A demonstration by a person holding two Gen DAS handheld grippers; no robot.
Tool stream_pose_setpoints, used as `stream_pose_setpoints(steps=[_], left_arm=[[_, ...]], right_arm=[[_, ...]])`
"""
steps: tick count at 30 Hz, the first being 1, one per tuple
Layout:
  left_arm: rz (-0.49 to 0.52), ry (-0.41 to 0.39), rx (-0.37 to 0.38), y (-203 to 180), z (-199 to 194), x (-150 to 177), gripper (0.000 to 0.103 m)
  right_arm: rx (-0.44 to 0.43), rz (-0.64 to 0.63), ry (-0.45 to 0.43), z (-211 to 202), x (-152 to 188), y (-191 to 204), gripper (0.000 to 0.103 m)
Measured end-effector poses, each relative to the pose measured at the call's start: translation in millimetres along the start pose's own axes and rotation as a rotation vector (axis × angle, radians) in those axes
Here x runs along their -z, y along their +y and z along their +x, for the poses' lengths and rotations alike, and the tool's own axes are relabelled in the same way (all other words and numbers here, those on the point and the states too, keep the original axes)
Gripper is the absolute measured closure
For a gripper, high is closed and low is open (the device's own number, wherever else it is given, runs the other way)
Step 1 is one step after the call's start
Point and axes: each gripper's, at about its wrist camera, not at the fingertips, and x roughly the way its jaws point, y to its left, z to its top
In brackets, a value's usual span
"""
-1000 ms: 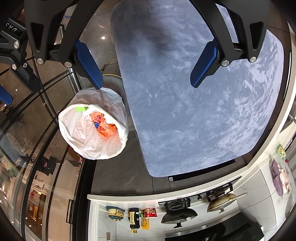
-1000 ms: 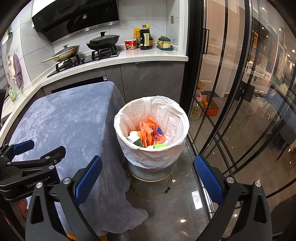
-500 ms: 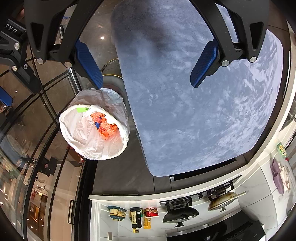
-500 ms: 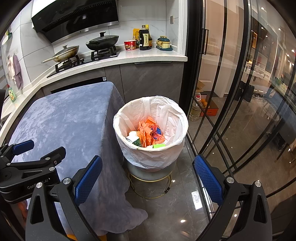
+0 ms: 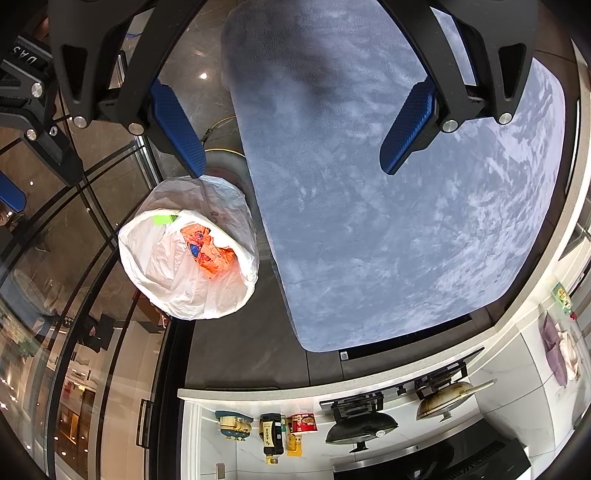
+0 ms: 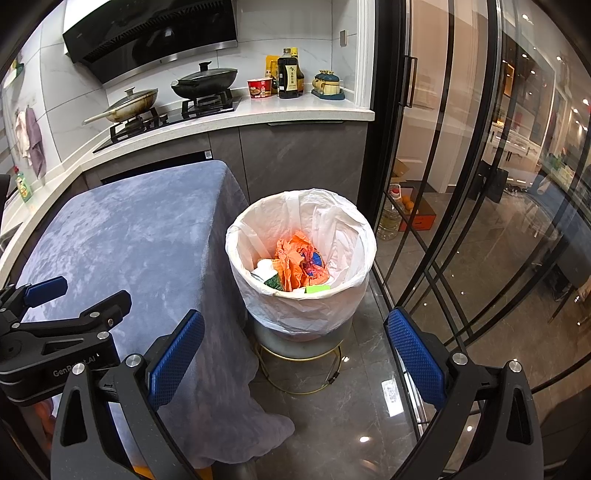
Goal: Collect trash
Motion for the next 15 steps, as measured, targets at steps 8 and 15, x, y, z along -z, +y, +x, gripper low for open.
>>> stream_pose_setpoints(steps=[8, 15], left_arm=[[0.007, 0.002, 0.006, -1.6, 0.2, -0.5, 0.012], [0.029, 0.008, 0.01, -1.8, 4.3, 1.2, 0.012]], right_arm=[[0.001, -0.001, 0.002, 0.6, 0.6, -0.4, 0.007], [0.001, 0.0, 0.003, 2.0, 2.1, -0.3, 0.007]])
